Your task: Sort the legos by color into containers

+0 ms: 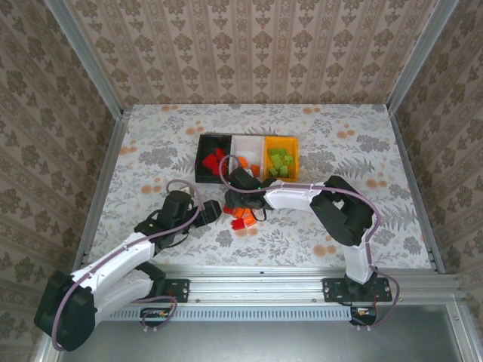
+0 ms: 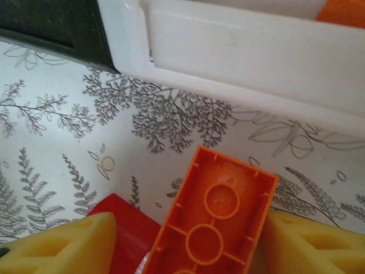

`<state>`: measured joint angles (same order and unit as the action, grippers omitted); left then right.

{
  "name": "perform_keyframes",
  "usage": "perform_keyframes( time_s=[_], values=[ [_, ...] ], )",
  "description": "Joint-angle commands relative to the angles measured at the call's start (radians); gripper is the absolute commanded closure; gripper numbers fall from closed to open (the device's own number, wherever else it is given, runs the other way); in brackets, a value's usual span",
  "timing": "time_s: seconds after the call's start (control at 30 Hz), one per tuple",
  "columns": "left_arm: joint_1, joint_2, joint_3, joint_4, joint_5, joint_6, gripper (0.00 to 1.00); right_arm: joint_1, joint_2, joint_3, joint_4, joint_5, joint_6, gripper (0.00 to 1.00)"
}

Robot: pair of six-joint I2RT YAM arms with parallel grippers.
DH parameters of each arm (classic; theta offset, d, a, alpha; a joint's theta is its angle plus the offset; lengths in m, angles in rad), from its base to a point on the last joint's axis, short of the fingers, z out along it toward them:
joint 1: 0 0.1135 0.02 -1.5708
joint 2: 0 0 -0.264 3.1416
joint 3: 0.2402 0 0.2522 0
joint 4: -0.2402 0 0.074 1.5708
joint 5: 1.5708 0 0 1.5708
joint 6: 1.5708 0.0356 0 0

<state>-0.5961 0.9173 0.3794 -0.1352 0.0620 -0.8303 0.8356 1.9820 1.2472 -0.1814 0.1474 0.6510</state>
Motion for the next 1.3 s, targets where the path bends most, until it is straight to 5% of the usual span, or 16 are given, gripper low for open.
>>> perform_keyframes(
  time_s=[0.0,0.33,0.67,0.8,1.07,1.27],
  values=[
    [0.002,-0.016,-0.014,-0.027,-0.024,0.017,0.0,-0.002,0.045,0.042,-0.011,-0.02,-0.02,0.35],
    [0.013,-0.012,-0.022,-0.023,-0.021,0.026,0.0,0.005,0.049,0.047,-0.044,0.064,-0.038,0.62],
    [0.021,-0.014,-0.019,-0.019,-0.008,0.025,0.0,0.013,-0.154,0.015,-0.048,0.038,-0.055,0.68],
    [0.014,0.013,-0.023,0.095,0.036,-0.031,0.0,-0.058,-0.232,0.038,-0.085,0.105,-0.141,0.67],
    [-0.061,0.294,0.049,0.431,0.249,-0.089,0.0,-0.21,0.004,0.294,-0.194,0.032,-0.235,0.67],
    [-0.07,0.266,0.031,0.399,0.2,-0.078,0.0,-0.225,0.106,0.425,-0.24,0.036,-0.277,0.65]
  ],
)
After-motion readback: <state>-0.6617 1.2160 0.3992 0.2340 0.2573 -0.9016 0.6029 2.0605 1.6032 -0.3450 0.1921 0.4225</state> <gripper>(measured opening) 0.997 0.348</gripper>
